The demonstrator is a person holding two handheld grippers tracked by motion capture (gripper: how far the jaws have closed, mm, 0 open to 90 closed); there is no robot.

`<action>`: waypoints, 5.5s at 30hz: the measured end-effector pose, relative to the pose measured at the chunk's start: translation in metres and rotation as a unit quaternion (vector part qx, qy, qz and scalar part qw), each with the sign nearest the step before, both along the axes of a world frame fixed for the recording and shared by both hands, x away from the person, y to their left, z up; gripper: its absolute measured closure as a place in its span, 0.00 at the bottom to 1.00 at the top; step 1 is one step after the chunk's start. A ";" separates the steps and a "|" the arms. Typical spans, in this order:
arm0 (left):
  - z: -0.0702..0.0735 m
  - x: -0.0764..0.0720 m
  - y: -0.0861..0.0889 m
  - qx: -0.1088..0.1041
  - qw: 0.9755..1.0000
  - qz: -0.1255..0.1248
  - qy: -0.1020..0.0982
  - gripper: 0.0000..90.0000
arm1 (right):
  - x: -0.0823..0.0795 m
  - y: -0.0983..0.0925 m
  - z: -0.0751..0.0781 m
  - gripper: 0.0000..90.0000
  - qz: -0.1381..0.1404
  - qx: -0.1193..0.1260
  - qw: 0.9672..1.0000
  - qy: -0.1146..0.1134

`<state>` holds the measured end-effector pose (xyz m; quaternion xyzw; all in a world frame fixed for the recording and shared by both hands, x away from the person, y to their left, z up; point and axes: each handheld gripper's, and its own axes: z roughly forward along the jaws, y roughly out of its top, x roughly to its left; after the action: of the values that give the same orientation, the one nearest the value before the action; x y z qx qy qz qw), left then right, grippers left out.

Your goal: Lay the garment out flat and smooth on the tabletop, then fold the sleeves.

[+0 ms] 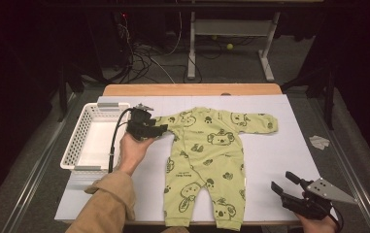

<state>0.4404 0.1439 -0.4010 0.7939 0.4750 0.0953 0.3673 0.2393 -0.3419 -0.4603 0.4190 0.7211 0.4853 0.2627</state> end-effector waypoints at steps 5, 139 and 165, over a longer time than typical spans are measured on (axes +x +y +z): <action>-0.003 0.018 -0.002 0.016 0.999 0.015 0.025 0.44 | 0.000 0.000 0.000 0.38 0.000 0.000 1.000 -0.001; 0.027 0.042 -0.066 -0.015 0.995 -0.075 0.066 0.93 | 0.003 0.004 -0.001 0.38 0.014 -0.010 1.000 0.005; -0.019 0.047 -0.127 0.016 0.989 -0.115 0.095 0.89 | 0.003 0.004 -0.001 0.38 0.022 -0.010 1.000 0.008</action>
<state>0.4873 0.0164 -0.4198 0.8547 0.4116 -0.0156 0.3161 0.2425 -0.3374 -0.4617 0.4044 0.7371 0.4802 0.2502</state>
